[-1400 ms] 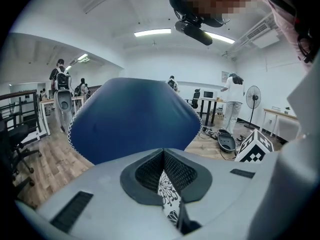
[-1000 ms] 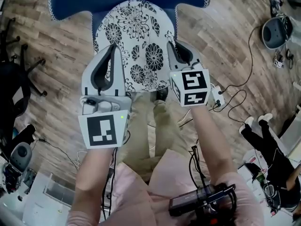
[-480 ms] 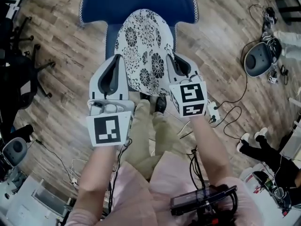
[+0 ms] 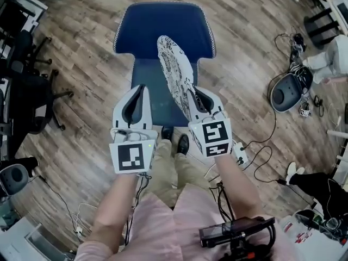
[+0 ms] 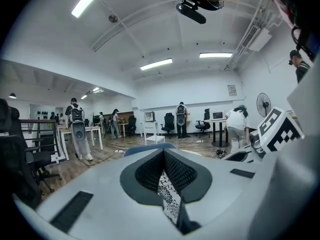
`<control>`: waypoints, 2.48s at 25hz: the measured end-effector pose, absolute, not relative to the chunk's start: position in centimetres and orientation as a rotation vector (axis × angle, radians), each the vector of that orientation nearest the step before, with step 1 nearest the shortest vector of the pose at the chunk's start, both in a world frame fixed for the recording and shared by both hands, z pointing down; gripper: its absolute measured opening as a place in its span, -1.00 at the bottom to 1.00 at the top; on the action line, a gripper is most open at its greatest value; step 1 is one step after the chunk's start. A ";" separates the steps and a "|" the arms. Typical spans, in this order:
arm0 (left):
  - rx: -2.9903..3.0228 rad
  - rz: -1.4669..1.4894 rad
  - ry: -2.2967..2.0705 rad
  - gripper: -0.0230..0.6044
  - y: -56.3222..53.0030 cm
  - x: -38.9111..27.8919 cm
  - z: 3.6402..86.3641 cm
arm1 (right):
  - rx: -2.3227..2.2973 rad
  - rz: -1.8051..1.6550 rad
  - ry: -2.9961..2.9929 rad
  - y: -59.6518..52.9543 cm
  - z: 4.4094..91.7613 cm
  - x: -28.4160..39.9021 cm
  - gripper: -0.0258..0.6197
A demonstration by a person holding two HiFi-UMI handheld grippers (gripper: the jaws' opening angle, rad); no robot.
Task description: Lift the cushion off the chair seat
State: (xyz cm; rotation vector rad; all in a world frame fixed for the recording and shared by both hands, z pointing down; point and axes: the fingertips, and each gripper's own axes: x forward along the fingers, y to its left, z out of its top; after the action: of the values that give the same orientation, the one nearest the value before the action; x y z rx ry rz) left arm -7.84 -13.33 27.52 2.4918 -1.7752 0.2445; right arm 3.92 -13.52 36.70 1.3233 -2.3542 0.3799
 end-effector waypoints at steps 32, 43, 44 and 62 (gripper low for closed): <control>2.591 -0.024 -1.953 -0.89 -0.8 -15.6 10.0 | 1.470 -0.120 -2.576 -2.3 11.0 -3.4 -0.83; 2.674 -0.045 -1.921 -0.89 2.0 -16.1 7.4 | 1.553 -0.174 -2.554 0.9 8.8 -4.2 -0.83; 2.680 -0.051 -1.916 -0.89 2.0 -16.0 7.1 | 1.558 -0.178 -2.552 1.0 8.7 -4.2 -0.83; 2.699 -0.109 -1.881 -0.89 1.3 -15.5 6.2 | 1.584 -0.233 -2.536 0.6 7.8 -4.5 -0.85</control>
State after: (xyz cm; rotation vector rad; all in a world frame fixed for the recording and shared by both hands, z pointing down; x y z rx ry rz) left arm -15.51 1.29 6.20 2.6992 -1.8808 -0.1093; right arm -4.54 0.59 7.76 1.5841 -2.5361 -0.2332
